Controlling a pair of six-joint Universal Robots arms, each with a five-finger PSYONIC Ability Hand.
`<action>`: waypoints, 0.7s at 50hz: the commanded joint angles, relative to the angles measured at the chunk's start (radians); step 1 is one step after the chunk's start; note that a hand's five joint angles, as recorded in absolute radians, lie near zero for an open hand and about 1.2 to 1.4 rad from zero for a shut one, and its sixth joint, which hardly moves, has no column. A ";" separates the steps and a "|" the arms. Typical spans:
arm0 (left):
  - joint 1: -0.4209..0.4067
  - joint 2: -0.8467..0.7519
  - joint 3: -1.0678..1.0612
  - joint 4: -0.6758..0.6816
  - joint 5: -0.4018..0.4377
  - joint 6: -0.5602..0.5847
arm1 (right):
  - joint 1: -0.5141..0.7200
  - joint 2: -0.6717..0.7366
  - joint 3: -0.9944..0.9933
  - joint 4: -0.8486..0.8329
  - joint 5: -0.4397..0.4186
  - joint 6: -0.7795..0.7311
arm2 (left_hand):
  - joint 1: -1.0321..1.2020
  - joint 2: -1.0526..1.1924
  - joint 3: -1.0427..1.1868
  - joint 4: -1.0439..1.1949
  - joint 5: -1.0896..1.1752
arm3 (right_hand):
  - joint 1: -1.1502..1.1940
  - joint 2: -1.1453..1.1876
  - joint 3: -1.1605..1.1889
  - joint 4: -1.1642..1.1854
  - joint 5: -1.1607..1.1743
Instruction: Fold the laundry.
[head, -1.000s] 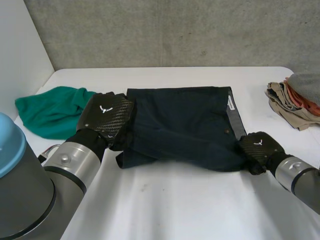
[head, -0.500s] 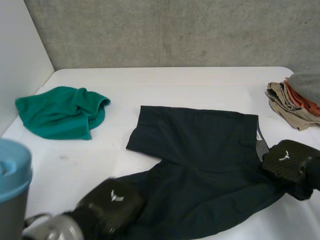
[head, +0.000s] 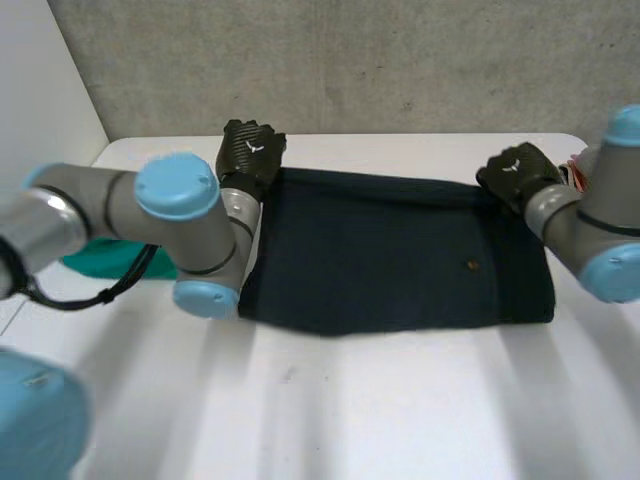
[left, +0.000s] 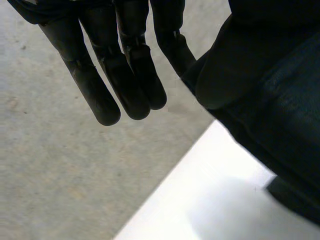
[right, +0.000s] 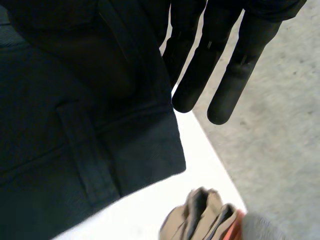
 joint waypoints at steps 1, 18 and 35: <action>0.001 -0.200 0.202 0.079 0.030 -0.040 | 0.046 0.265 -0.285 -0.137 0.074 -0.012 | -0.929 -0.988 -0.983 -0.990 -0.969 | -0.938 -1.006 -1.012 -1.020 -1.013; -0.057 0.229 -0.293 0.088 0.037 -0.212 | 0.057 -0.230 0.186 0.018 0.090 0.160 | -0.966 -1.024 -1.020 -1.026 -1.006 | -0.938 -1.006 -1.012 -1.020 -1.013; -0.056 0.481 -0.720 0.098 0.051 -0.359 | -0.164 -0.241 0.543 -0.042 -0.128 0.243 | -0.966 -1.024 -1.020 -1.026 -1.006 | -0.728 -0.796 -0.802 -0.811 -0.803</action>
